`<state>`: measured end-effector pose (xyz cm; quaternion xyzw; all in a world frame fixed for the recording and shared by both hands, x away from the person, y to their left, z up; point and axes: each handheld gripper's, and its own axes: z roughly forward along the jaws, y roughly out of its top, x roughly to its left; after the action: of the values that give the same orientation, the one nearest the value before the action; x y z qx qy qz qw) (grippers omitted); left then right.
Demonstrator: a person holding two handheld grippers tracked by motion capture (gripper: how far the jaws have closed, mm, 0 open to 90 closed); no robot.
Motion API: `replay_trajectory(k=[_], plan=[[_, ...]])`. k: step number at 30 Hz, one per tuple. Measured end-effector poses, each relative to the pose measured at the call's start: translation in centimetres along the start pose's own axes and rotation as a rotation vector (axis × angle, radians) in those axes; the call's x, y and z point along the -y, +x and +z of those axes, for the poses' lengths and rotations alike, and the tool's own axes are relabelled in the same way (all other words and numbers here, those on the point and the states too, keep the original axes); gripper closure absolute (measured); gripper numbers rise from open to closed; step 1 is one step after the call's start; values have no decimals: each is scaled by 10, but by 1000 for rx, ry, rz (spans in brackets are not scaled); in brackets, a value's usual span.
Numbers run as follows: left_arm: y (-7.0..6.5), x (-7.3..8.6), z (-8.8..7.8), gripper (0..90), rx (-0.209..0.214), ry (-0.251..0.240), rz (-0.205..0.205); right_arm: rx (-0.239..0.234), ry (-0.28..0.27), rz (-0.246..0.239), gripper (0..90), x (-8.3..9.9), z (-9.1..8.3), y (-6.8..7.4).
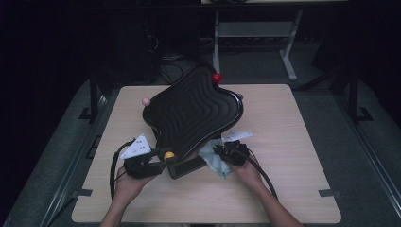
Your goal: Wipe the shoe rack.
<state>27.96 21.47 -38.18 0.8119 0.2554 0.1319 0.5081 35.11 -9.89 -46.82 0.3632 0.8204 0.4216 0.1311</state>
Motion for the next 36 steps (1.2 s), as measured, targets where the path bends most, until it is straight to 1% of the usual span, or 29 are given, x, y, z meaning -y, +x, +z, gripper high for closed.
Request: replay_trajectory(k=[2, 3, 4, 5, 7, 11, 13, 14, 16, 17, 18, 20, 21, 22, 23, 24, 25, 26, 28, 29, 30, 31, 32, 33, 34, 35, 36], plan=[[3, 1, -2, 600, -8, 0, -8, -8, 2, -15, 823, 3, -2, 4], [5, 2, -3, 599, -9, -3, -16, -22, 4, -24, 823, 4, -2, 6], [5, 2, -3, 598, -9, -3, -16, -22, 4, -24, 823, 4, -2, 6], [10, 3, -6, 597, -16, -12, -33, -41, 3, -46, 822, 5, -2, 12], [12, 4, -6, 597, -23, -17, -43, -53, 3, -44, 821, 4, -1, 10], [12, 4, -7, 593, -36, -16, -41, -9, 6, 3, 821, 2, 0, -2], [12, 4, -7, 592, -49, -12, -34, -14, 10, -1, 822, 3, 0, 0], [13, 5, -8, 591, -55, -14, -36, -34, 12, -4, 822, 4, 0, 4], [16, 5, -10, 589, -62, -12, -43, -52, 14, -25, 822, 5, 1, 9], [16, 6, -10, 589, -61, -15, -47, -57, 13, -28, 821, 4, 1, 9], [16, 6, -10, 589, -63, -14, -48, -58, 16, -19, 821, 4, 2, 6], [16, 5, -10, 585, -72, -11, -44, -32, 14, -19, 818, 2, 2, 1], [15, 5, -10, 570, -80, -11, -44, -23, 18, -5, 818, 2, 2, -1], [16, 5, -10, 558, -81, -10, -47, -26, 17, 2, 820, 1, 3, -2], [16, 5, -10, 554, -84, -11, -48, -17, 21, -3, 821, 2, 2, 0], [16, 6, -11, 558, -92, -10, -47, -21, 18, -7, 821, 2, 3, 2], [17, 6, -11, 569, -96, -13, -53, -50, 16, 2, 822, 3, 3, 5], [17, 6, -11, 580, -96, -13, -53, -66, 15, 0, 822, 3, 4, 7], [19, 8, -13, 590, -97, -20, -65, -71, 23, -23, 821, 2, 4, 10], [19, 8, -13, 591, -97, -20, -65, -79, 27, -33, 821, 0, 4, 7], [19, 7, -13, 591, -100, -20, -64, -68, 28, -33, 820, -1, 4, 6], [18, 7, -13, 590, -104, -19, -61, -35, 29, -40, 819, -3, 5, 2], [18, 7, -13, 584, -104, -19, -61, -35, 29, -40, 819, -3, 5, 2], [18, 7, -13, 576, -105, -18, -60, -20, 19, -12, 820, -2, 5, -3], [18, 7, -13, 576, -105, -18, -60, -20, 19, -12, 820, -2, 5, -3], [17, 6, -14, 576, -108, -22, -56, -20, 24, -11, 820, -1, 4, 0], [17, 6, -14, 576, -109, -23, -56, -37, 27, -18, 819, -1, 4, 3]])
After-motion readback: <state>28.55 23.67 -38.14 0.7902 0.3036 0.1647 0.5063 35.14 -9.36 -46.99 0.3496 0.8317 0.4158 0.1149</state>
